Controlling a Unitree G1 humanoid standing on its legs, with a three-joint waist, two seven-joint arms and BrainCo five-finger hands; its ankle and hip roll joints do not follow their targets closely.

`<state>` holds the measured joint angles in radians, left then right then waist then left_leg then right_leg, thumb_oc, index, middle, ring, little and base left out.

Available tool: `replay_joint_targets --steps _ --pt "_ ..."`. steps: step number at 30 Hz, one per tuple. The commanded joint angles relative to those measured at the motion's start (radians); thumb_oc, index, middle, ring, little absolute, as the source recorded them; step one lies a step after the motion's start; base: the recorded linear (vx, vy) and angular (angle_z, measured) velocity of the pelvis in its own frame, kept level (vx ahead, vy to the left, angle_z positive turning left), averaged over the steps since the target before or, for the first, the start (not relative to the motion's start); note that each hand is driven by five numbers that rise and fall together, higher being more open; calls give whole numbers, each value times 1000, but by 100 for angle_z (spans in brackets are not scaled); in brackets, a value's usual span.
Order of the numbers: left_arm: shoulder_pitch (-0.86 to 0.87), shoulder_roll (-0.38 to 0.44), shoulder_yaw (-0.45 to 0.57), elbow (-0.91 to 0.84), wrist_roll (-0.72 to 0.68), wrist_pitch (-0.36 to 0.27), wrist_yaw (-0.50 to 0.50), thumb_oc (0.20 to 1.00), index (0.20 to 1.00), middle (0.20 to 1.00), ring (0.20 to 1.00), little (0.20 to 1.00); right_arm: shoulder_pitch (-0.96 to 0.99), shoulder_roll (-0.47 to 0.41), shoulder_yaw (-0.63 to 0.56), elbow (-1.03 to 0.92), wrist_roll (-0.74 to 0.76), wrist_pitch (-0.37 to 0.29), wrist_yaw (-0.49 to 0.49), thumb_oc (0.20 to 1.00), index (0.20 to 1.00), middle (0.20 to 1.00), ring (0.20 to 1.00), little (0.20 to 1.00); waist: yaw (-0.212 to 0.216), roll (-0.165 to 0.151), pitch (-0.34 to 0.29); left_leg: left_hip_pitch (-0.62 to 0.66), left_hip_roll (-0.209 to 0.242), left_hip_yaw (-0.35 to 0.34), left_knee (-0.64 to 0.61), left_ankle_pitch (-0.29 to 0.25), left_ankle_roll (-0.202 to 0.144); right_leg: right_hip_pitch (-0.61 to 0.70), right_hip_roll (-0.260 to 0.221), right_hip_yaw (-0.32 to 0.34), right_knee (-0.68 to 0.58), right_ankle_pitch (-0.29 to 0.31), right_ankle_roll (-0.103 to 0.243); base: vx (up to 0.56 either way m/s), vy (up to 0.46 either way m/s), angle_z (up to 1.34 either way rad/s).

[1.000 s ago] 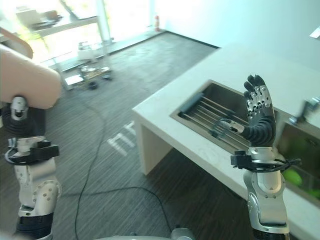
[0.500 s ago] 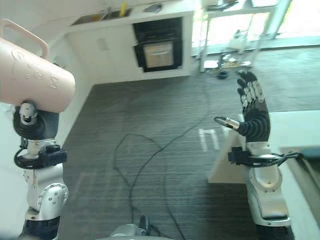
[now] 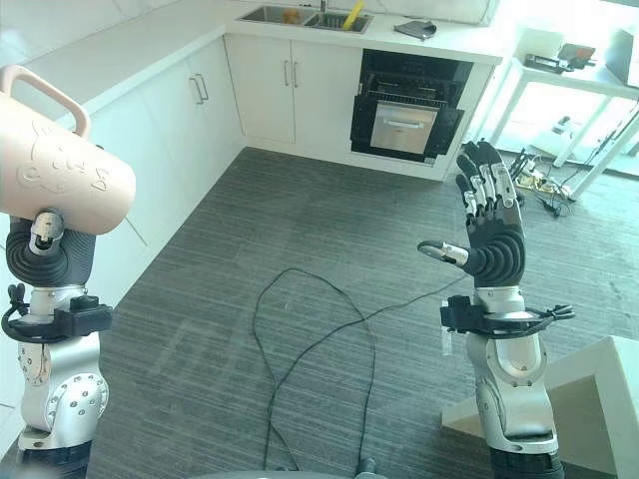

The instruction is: Place the dishes in the dishwasher.

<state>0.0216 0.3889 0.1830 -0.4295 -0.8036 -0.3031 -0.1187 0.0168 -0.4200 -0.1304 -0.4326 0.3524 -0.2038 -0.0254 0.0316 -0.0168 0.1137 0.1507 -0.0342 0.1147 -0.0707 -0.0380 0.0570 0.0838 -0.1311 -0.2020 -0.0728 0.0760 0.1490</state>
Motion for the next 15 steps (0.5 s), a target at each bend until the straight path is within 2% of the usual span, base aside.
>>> replay_joint_targets --steps 1,3,8,11,13,15 --pt "-49 -12 -86 31 21 -46 -33 200 200 200 200 200 64 -7 -33 25 4 -74 74 1000 1000 1000 1000 1000 -91 -6 -17 -5 41 -68 -17 -62 -87 -11 59 64 32 -91 -38 8 -43 -13" --pt "-58 -14 -96 38 42 -34 -26 200 200 200 200 200 41 -10 -20 28 50 -69 74 1000 1000 1000 1000 1000 -88 -10 -25 0 37 -65 -17 -64 -81 2 62 67 15 -86 -40 29 -71 -2" --pt "-32 -6 -68 26 49 -29 -28 200 200 200 200 200 65 -9 -28 -2 41 -56 65 1000 1000 1000 1000 1000 -90 -11 -36 9 42 -40 -17 -66 -73 11 79 81 14 -97 -49 42 -101 -6" --pt "-8 -1 -42 22 54 -45 -23 200 200 200 200 200 67 -11 -38 -10 59 -58 86 1000 1000 1000 1000 1000 -86 -17 -29 26 45 -44 12 -63 -78 15 99 103 31 -114 -67 73 -170 -6" --pt "11 -1 -31 21 37 -49 -20 200 200 200 200 200 62 -18 -40 -11 74 -58 94 1000 1000 1000 1000 1000 -76 -31 -13 -23 42 -48 160 -65 -93 17 99 110 49 -124 -84 96 -216 -24" --pt "34 -13 -22 18 7 -42 -41 200 200 200 200 200 65 -22 -39 -14 95 -59 110 1000 1000 1000 1000 1000 -66 -57 20 -133 48 -39 475 -31 -110 25 91 117 80 -144 -118 111 -265 -42"
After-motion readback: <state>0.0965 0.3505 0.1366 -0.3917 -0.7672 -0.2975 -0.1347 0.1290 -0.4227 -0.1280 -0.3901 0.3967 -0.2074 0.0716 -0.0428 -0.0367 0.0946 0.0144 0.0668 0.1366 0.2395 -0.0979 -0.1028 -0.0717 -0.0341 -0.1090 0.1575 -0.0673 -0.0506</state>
